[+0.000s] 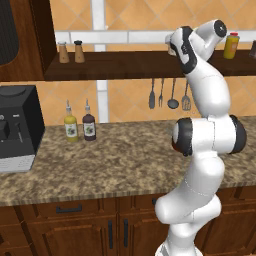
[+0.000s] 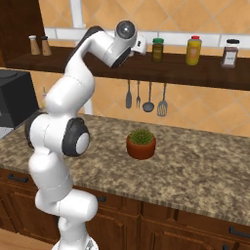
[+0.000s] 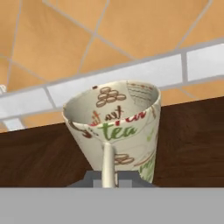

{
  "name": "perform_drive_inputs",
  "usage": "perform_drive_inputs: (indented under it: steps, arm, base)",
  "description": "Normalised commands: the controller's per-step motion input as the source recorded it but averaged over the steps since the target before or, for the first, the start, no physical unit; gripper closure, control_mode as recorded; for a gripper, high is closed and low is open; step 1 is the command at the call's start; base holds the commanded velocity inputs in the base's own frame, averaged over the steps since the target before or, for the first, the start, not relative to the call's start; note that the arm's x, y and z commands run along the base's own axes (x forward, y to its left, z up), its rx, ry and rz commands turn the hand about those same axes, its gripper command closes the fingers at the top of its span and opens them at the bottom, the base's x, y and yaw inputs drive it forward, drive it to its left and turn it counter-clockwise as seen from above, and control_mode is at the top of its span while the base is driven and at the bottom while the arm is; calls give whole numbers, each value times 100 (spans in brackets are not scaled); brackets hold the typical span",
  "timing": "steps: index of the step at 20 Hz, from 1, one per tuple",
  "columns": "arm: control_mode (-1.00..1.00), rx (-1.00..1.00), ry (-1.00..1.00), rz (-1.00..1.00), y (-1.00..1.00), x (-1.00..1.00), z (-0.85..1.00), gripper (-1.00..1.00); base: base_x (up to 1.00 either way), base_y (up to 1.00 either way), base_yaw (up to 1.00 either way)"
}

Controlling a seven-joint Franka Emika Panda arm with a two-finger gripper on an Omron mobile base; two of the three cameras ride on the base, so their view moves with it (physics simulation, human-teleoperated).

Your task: Gather all objects into one cabinet and sort the glasses and bowls to opposite sides.

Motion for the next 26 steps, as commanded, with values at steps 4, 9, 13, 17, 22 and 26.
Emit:
perform_drive_inputs:
  steps: [4, 9, 13, 17, 22, 26]
  arm:
    - [-100, -1, -14, 5, 0, -84, 43, 100]
    - [-100, -2, -4, 3, 0, -99, 46, 100]
    - [-100, 0, 0, 0, 0, -100, 35, 100]
    - [-100, 0, 0, 0, 0, -100, 24, 100]
    - [-100, 0, 4, 0, 0, -100, 8, 100]
    - [-100, 0, 14, -4, 0, -86, -2, 100]
  base:
    - [0, 0, 0]
    - [0, 0, 0]
    - [0, 0, 0]
    - [0, 0, 0]
    - [0, 0, 0]
    - [0, 0, 0]
